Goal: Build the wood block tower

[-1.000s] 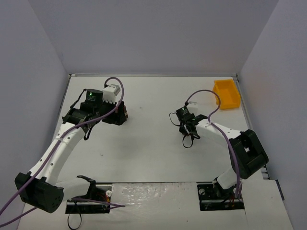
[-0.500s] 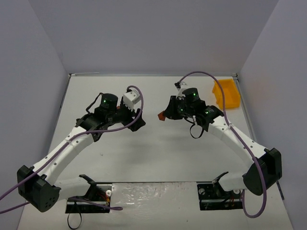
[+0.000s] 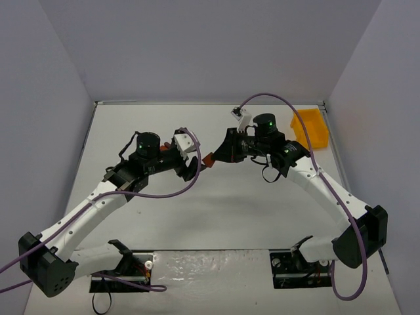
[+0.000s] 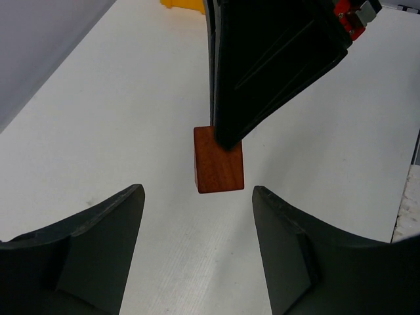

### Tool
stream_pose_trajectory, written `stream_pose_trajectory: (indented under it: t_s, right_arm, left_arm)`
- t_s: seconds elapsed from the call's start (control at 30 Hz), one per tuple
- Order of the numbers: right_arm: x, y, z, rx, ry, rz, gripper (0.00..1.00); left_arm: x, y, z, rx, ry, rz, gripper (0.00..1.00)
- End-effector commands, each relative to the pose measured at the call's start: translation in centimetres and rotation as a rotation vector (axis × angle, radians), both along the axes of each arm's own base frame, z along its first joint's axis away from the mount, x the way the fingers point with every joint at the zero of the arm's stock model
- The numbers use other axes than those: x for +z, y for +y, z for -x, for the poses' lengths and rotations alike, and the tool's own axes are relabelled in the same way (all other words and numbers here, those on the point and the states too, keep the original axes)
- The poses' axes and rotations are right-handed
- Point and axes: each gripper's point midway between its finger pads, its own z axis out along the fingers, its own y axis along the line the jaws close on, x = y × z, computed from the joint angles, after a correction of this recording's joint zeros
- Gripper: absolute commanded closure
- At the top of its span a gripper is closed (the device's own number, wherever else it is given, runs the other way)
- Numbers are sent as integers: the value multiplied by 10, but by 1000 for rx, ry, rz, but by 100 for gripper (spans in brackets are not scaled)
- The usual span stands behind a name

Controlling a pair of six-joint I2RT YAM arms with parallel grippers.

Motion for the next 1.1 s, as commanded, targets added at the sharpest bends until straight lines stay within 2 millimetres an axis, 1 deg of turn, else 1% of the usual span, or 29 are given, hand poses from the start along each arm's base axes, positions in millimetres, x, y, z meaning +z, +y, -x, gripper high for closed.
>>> stream_pose_trajectory:
  t_s: [0.0, 0.03, 0.1, 0.17, 0.23, 0.3, 0.43, 0.63, 0.83, 0.97, 1.07]
  right_arm:
    - [53, 9, 5, 70, -110, -126, 100]
    - [54, 9, 5, 72, -108, -131, 100]
    - [56, 9, 6, 72, -109, -137, 100]
    - [57, 8, 6, 68, -105, -142, 100]
    - [58, 7, 7, 67, -98, -146, 100]
    - [63, 7, 5, 64, -115, -163, 100]
    - [64, 5, 4, 54, -111, -173, 100]
    - [67, 3, 2, 36, -104, -185, 100]
    - [69, 3, 1, 29, -103, -194, 100]
    - [67, 3, 0, 24, -96, -194, 100]
    - [67, 3, 0, 23, -96, -198, 100]
  left_arm:
    - [38, -10, 0, -55, -152, 70, 37]
    - [43, -12, -1, -56, -173, 86, 37]
    - [44, -14, 0, -67, -174, 90, 38]
    - [42, -16, 1, -75, -169, 87, 39]
    - [41, -17, 2, -80, -169, 84, 42]
    - [38, -19, 4, -84, -165, 81, 43]
    - [34, -22, 7, -80, -169, 66, 43]
    - [31, -20, 2, -26, -197, 58, 43]
    - [36, -22, -3, 9, -222, 66, 44]
    - [42, -25, -2, 8, -240, 82, 49]
    - [40, -26, -2, 6, -239, 82, 53]
